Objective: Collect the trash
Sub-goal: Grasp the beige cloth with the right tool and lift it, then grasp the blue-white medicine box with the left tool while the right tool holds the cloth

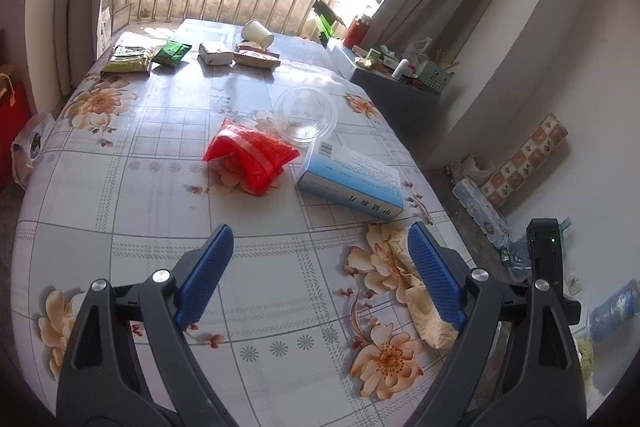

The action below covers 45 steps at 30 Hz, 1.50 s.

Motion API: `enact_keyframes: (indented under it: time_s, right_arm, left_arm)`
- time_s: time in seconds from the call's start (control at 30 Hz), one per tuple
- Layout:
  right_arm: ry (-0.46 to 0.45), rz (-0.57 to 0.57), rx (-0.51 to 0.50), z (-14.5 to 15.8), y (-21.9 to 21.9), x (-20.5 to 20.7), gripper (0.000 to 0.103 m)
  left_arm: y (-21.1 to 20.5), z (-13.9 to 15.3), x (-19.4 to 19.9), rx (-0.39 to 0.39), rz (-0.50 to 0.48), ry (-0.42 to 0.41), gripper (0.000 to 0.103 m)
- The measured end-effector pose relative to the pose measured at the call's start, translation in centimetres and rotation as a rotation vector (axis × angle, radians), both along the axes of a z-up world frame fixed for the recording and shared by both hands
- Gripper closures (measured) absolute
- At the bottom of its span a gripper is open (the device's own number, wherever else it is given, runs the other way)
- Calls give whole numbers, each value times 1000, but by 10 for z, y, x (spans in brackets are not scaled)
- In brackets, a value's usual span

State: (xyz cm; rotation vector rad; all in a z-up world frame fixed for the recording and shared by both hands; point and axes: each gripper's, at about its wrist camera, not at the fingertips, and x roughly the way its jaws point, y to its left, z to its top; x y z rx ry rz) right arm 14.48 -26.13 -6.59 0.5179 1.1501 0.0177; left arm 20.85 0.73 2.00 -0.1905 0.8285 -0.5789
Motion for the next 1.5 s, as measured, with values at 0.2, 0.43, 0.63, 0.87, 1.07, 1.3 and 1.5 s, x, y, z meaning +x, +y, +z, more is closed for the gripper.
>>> enact_keyframes:
  time_s: [0.2, 0.43, 0.63, 0.87, 1.07, 1.3, 1.5]
  right_arm:
    - [-16, -37, 54, -4, -20, -6, 97]
    - [-31, -42, 86, -7, -28, -6, 97]
    - [-42, -39, 114, -9, -32, -8, 97]
    - [-53, -34, 131, -11, -39, -12, 97]
    - [-60, -41, 131, -11, -39, -15, 97]
    - [-64, -50, 127, -11, -38, -20, 97]
    - [-65, -52, 117, -9, -36, -20, 97]
  left_arm:
    - [-87, 14, 54, 6, -170, 2, 19]
    - [-197, -11, 118, 179, -321, 98, 33]
    - [-243, -50, 140, 329, -392, 163, 33]
    - [-222, -71, 140, 362, -340, 283, 33]
    - [-190, -71, 116, 372, -314, 347, 33]
    - [-138, -72, 77, 282, -271, 423, 33]
    - [-110, -60, 48, 196, -211, 380, 29]
